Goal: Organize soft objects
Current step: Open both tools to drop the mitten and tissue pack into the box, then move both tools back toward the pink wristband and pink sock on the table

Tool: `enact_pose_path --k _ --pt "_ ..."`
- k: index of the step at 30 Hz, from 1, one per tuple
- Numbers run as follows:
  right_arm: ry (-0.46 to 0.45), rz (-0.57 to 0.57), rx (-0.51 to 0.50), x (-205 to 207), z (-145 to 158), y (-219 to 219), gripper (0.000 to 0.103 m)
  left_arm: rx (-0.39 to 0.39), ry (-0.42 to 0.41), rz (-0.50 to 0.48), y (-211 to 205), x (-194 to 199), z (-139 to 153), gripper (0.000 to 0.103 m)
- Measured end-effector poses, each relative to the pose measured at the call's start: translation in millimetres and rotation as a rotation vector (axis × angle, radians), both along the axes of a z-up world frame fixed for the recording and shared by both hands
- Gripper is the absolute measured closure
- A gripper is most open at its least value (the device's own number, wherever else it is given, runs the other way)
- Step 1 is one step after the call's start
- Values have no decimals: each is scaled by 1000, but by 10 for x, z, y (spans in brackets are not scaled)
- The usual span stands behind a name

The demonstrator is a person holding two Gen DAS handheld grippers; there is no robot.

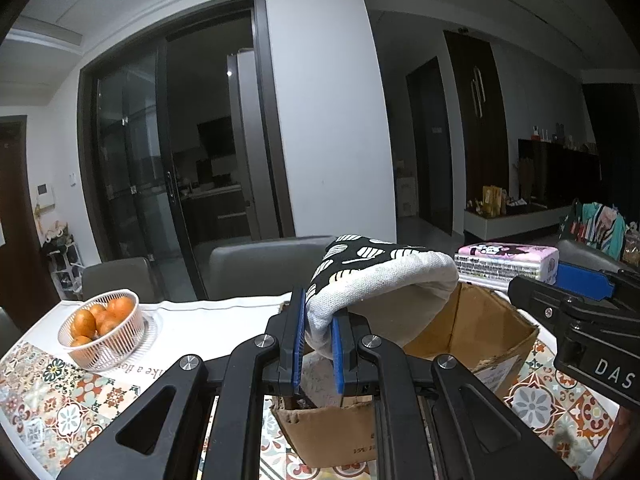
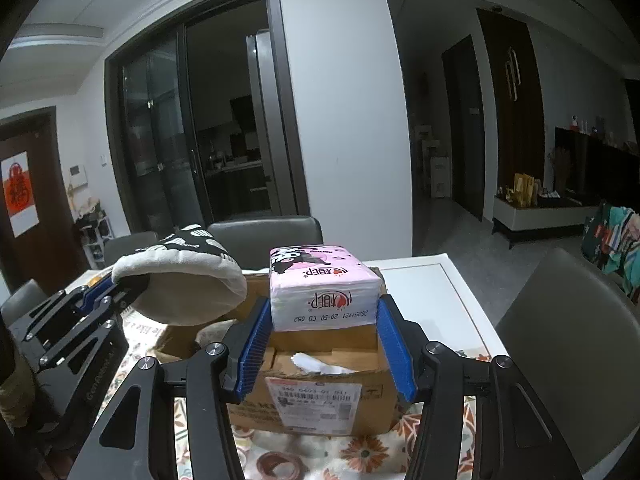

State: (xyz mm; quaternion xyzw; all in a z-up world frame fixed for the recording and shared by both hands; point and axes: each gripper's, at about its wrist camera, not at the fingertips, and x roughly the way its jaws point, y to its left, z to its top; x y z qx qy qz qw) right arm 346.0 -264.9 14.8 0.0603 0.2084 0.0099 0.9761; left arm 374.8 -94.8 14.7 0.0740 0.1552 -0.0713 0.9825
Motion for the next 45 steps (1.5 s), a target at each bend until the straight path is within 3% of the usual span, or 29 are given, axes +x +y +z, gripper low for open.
enact_pose_path --k 17,18,20,22,25,31,45 --pt "118 7 -27 437 -319 -40 48 42 123 -3 -198 380 -311 89" --pt "124 8 -27 448 -334 -43 48 41 124 -3 -203 384 -317 86" --pt "129 9 -25 469 -345 -44 48 39 134 -16 -208 395 -321 68" --pt "134 3 -22 479 -349 -58 47 34 132 -18 -206 390 -313 57" --pt "126 -16 -26 459 -317 -85 37 42 124 -11 -206 369 -300 52" --pt "119 -37 -28 377 -244 -64 36 52 104 -16 -187 237 -215 34" --pt "88 -37 -17 -40 -46 39 36 20 82 -28 20 -240 33 29"
